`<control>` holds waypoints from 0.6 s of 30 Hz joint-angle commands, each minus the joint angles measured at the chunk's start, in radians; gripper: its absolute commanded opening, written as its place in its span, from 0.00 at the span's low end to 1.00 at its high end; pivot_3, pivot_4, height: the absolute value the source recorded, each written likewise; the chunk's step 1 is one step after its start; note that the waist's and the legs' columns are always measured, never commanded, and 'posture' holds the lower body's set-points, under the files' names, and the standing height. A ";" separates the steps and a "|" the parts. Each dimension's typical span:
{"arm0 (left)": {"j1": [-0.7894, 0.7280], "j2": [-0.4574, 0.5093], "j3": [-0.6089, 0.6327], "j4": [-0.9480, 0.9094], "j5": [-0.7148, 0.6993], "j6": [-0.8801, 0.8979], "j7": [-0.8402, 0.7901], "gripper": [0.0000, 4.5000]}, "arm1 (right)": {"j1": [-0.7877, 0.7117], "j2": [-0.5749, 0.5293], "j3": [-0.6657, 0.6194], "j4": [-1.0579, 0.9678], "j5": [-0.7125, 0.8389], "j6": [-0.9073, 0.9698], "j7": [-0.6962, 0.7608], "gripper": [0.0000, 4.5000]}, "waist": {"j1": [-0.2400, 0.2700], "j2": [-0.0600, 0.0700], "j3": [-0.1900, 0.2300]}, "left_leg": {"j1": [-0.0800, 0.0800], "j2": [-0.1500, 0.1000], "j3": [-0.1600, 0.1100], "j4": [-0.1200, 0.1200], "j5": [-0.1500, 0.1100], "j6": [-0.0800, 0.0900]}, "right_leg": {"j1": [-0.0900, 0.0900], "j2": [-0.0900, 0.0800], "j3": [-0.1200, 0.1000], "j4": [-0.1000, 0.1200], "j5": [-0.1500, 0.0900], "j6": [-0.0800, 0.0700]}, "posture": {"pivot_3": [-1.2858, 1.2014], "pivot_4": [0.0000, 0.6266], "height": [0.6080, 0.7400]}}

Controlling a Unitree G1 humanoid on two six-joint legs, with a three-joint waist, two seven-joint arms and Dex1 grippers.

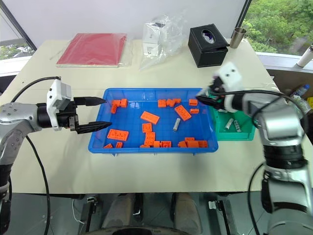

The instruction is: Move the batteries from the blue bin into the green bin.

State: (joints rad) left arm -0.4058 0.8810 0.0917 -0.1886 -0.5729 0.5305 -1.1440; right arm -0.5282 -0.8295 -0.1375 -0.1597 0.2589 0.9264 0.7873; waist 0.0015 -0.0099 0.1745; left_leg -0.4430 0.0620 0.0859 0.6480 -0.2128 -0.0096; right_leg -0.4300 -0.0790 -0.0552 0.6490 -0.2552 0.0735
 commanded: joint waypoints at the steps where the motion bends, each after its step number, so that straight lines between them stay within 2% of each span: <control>1: -0.035 -0.004 -0.004 0.014 0.014 -0.026 -0.015 1.00 | 0.057 -0.042 -0.075 -0.064 0.013 0.020 -0.024 0.49 | -0.003 0.000 0.000 | 0.000 0.000 0.000 0.000 0.000 0.000 | 0.000 0.000 0.000 0.000 0.000 0.000 | 0.52 0.24 0.97; 4: -0.062 -0.017 -0.022 0.036 0.024 -0.034 -0.024 1.00 | 0.115 -0.040 -0.108 -0.069 -0.003 0.046 -0.082 0.83 | -0.009 0.000 0.000 | 0.000 0.000 0.000 0.000 0.000 0.000 | 0.000 0.001 0.000 0.000 0.000 0.000 | 0.52 0.24 0.97; 6: -0.070 -0.024 -0.029 0.042 0.026 -0.036 -0.028 1.00 | 0.130 -0.044 -0.102 -0.080 -0.014 0.034 -0.102 0.99 | -0.010 0.000 0.000 | 0.000 0.000 0.000 0.000 0.000 0.000 | 0.000 0.000 0.000 0.000 0.000 0.000 | 0.52 0.24 0.97; 12: -0.077 -0.033 -0.035 0.038 0.030 -0.033 -0.031 1.00 | 0.025 -0.007 -0.110 -0.157 0.056 0.134 -0.154 0.99 | -0.014 0.000 0.000 | 0.000 0.000 0.000 0.000 0.000 0.000 | 0.000 0.001 0.000 0.001 0.000 0.000 | 0.52 0.24 0.97; 15: -0.065 -0.033 -0.026 0.030 0.030 -0.031 -0.028 1.00 | -0.071 0.126 -0.115 -0.257 0.161 0.352 -0.210 0.99 | -0.016 0.000 0.000 | 0.000 0.001 0.000 0.000 0.000 0.000 | 0.000 0.001 0.000 0.001 0.000 0.000 | 0.52 0.24 0.97; 18: -0.054 -0.033 -0.018 0.025 0.031 -0.031 -0.025 1.00 | -0.098 0.259 -0.105 -0.311 0.214 0.550 -0.257 0.99 | -0.012 -0.001 0.000 | 0.000 0.001 -0.002 0.000 0.000 0.000 | 0.000 0.002 0.000 0.001 0.000 0.000 | 0.52 0.24 0.97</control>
State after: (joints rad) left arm -0.4618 0.8407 0.0514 -0.1382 -0.5408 0.5118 -1.1714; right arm -0.6184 -0.6108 -0.2361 -0.4263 0.4372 1.3660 0.5613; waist -0.0101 -0.0106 0.1742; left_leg -0.4432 0.0631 0.0835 0.6476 -0.2128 -0.0095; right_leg -0.4298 -0.0772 -0.0554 0.6499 -0.2551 0.0736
